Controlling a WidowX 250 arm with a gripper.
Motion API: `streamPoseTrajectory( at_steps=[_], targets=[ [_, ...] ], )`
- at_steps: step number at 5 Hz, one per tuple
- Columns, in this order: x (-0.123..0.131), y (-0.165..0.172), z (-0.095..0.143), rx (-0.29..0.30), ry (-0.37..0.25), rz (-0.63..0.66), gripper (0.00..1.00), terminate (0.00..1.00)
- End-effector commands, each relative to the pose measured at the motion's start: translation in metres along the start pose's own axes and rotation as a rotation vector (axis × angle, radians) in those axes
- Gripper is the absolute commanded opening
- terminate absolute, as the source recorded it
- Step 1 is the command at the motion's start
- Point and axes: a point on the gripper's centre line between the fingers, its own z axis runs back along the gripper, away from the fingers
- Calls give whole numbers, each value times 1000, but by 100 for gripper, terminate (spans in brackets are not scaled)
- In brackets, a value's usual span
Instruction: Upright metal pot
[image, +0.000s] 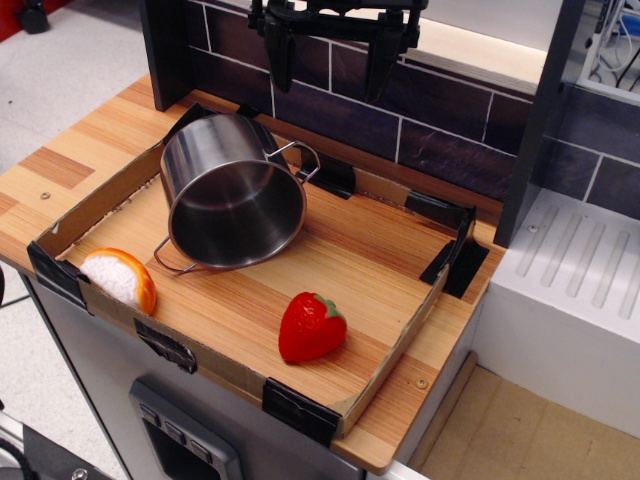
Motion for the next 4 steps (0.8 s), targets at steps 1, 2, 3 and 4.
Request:
streamPoseTrajectory(
  at_steps=[1,2,3,4],
  targets=[
    [0,0,0,0,0,0,100,0],
    [4,2,32,-63,122,-167,100,0],
    [1,3,52,-78,185,-367,100,0],
    [-12,8,62,-68,167,-617,100,0]
  ],
)
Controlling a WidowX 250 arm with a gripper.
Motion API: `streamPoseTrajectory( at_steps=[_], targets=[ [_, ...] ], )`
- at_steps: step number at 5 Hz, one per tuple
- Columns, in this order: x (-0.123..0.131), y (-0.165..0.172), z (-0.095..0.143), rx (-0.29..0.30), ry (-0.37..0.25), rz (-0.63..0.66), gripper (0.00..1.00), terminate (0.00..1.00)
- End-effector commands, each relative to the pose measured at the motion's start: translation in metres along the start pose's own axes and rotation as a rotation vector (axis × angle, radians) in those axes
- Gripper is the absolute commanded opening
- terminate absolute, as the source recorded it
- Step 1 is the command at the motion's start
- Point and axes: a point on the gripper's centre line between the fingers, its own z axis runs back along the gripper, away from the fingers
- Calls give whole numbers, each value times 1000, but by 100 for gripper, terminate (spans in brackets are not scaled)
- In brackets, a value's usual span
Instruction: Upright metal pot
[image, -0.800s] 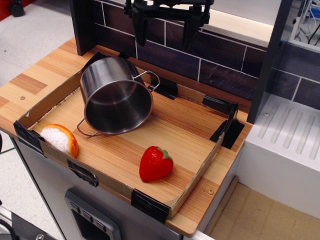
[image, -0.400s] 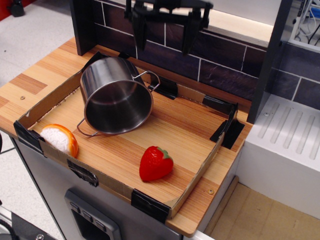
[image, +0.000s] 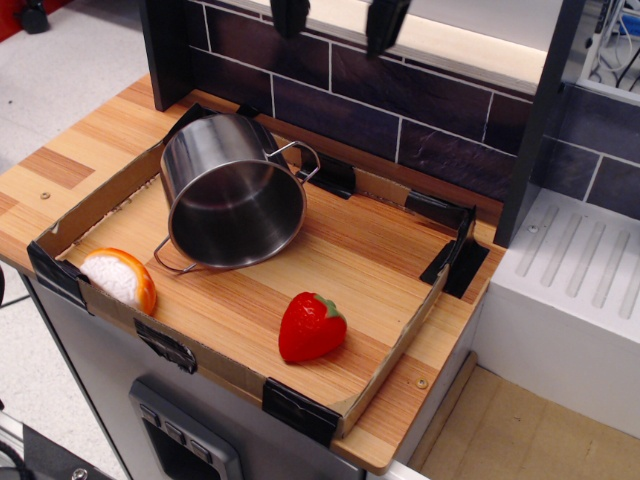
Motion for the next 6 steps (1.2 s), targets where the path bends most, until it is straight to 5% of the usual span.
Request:
streamPoseTrajectory(
  at_steps=[1,2,4,6],
  targets=[
    [-26,2,10,126,-94,-425,100,0],
    [-34,4,-6,195,-224,-559,100,0],
    [-29,8,-34,378,-328,-755,100,0],
    [-21,12,-56,511,-313,-806,100,0]
  ],
)
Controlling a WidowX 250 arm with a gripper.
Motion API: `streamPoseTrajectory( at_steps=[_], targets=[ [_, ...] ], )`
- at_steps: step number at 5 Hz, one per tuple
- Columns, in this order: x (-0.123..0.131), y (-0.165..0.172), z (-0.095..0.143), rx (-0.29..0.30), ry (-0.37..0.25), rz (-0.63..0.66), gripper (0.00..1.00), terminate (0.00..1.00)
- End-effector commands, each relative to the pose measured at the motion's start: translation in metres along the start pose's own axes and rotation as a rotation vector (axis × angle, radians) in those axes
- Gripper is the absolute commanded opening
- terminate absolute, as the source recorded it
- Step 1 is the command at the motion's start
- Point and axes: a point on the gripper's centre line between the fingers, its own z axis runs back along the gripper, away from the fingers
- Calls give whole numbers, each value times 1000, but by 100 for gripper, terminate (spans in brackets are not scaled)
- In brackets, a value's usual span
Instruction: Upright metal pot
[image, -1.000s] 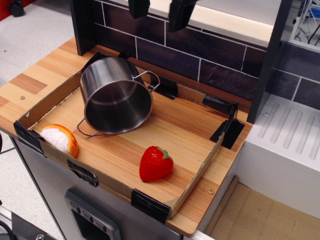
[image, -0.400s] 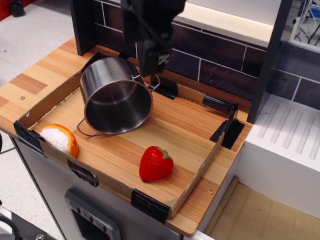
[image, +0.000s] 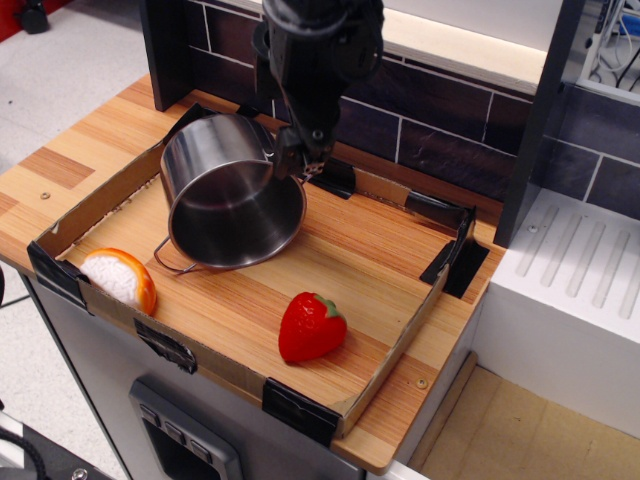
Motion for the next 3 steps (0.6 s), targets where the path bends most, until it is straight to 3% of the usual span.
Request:
streamPoseTrajectory(
  at_steps=[1,3],
  targets=[
    [-1,4,-16,85,20,-43,100,0],
    [-3,-1,-34,120,47,-40,100,0]
  ],
)
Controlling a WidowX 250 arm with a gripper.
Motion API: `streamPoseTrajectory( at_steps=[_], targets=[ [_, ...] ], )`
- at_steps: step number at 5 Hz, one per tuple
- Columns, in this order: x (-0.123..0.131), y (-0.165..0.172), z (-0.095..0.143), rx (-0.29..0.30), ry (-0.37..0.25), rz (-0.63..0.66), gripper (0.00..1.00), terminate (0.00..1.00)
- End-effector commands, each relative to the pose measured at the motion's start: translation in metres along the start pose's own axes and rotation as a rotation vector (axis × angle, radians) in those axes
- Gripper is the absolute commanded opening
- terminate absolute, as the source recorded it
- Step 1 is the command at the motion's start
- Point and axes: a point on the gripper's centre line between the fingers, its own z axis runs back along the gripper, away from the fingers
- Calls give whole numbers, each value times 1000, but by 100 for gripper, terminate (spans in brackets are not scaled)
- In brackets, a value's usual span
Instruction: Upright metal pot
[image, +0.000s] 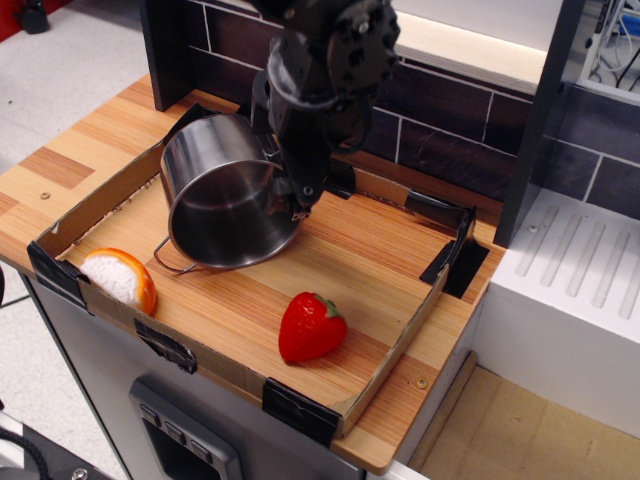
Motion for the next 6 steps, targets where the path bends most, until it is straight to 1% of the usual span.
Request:
streamPoseTrajectory(
  at_steps=[1,2,3,4,5,6],
  targets=[
    [5,13,-10,67,9,23,100,0],
    [6,15,-14,77,13,37,100,0],
    [7,18,-14,82,4,86,0,0],
    [7,22,-12,87,19,112,0,0],
    [8,32,-9,34,24,153,0,0],
    [11,47,-5,-96,29,203,0,0]
  ],
)
